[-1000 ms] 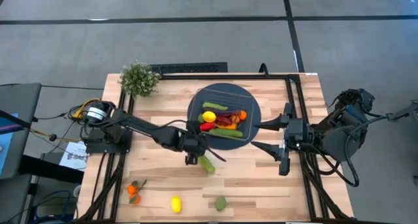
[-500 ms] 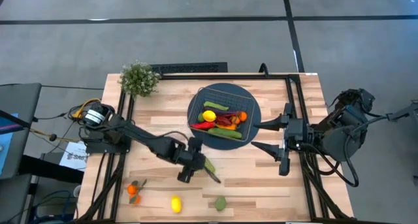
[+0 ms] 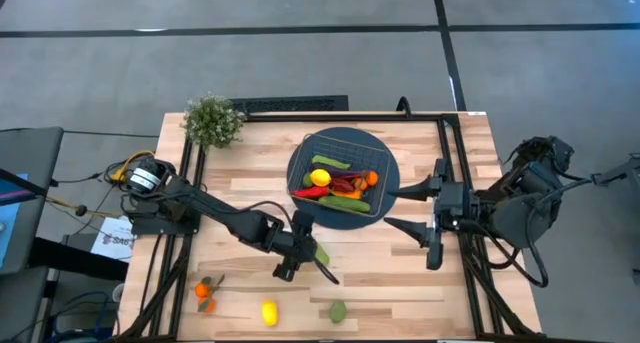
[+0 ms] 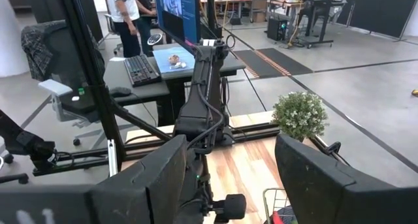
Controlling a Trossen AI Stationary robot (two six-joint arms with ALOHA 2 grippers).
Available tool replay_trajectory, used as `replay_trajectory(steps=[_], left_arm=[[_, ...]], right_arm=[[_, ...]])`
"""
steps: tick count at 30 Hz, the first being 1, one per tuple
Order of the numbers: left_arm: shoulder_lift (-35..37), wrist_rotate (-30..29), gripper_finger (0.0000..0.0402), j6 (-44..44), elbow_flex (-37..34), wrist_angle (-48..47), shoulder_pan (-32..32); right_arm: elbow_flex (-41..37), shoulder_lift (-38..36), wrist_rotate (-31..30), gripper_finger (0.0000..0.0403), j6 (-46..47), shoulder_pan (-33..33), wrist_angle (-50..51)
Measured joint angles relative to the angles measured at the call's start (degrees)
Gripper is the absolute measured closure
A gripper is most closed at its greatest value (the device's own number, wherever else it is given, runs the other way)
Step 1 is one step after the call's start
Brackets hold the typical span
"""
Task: Build produce basket
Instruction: Put the cucumber into the wire basket
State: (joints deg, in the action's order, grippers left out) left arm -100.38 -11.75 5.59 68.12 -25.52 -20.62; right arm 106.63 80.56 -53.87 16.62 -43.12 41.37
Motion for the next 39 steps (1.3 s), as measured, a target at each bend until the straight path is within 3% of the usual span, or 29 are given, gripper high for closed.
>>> replay_trajectory(steps=[11,16,31,39], left_arm=[[-0.15,0.42,0.0152,0.21,-0.02,0.24,0.74],[-3.58,1.22,0.0152,0.4,-0.09,2.48,0.67],[-7.54,-3.06,0.0152,3.94,0.39,3.05,2.12],[-7.65,2.27,0.0152,4.75,0.35,2.76,4.0]], right_arm=[[-0.04,3.17,0.11,0.0148,-0.07,-0.36,-0.97],[-0.04,3.14,0.11,0.0148,-0.06,-0.4,-1.36],[-0.04,3.17,0.15,0.0148,-0.59,-0.77,-2.43],[-0.02,3.17,0.18,0.0148,-0.59,-0.78,-2.45]])
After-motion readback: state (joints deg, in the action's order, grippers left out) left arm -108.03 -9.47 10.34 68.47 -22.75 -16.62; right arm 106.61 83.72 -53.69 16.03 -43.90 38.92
